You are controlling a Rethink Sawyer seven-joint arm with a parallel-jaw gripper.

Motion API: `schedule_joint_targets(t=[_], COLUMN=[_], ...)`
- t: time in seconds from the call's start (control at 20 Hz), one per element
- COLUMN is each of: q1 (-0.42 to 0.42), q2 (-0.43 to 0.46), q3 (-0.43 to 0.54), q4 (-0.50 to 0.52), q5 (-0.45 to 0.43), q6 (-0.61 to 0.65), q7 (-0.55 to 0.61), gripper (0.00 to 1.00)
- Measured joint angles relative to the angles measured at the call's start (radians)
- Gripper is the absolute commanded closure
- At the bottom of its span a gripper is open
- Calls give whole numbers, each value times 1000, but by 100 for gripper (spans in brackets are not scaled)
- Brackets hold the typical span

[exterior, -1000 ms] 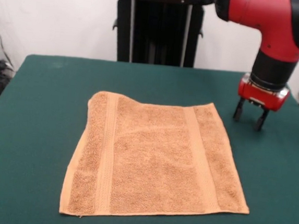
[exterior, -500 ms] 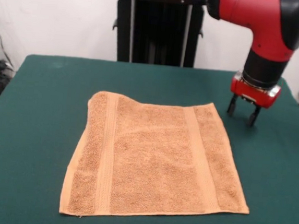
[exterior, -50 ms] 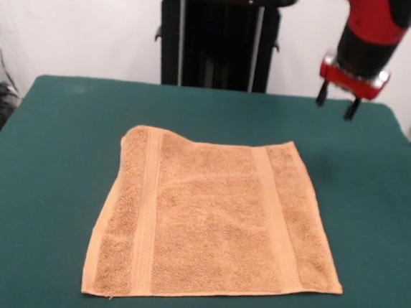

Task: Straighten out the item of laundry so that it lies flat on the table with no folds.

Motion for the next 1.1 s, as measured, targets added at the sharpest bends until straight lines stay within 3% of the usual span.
schedule_joint_targets(t=[0.15,0.7,1.1], q1=[-4,-56,-111], q2=[-43,-94,-57], q3=[-21,-30,-24], q4=[-8,-9,-9], q5=[-17,-19,-19], q6=[81,90,-52], q7=[0,0,0], gripper=[0,0,0])
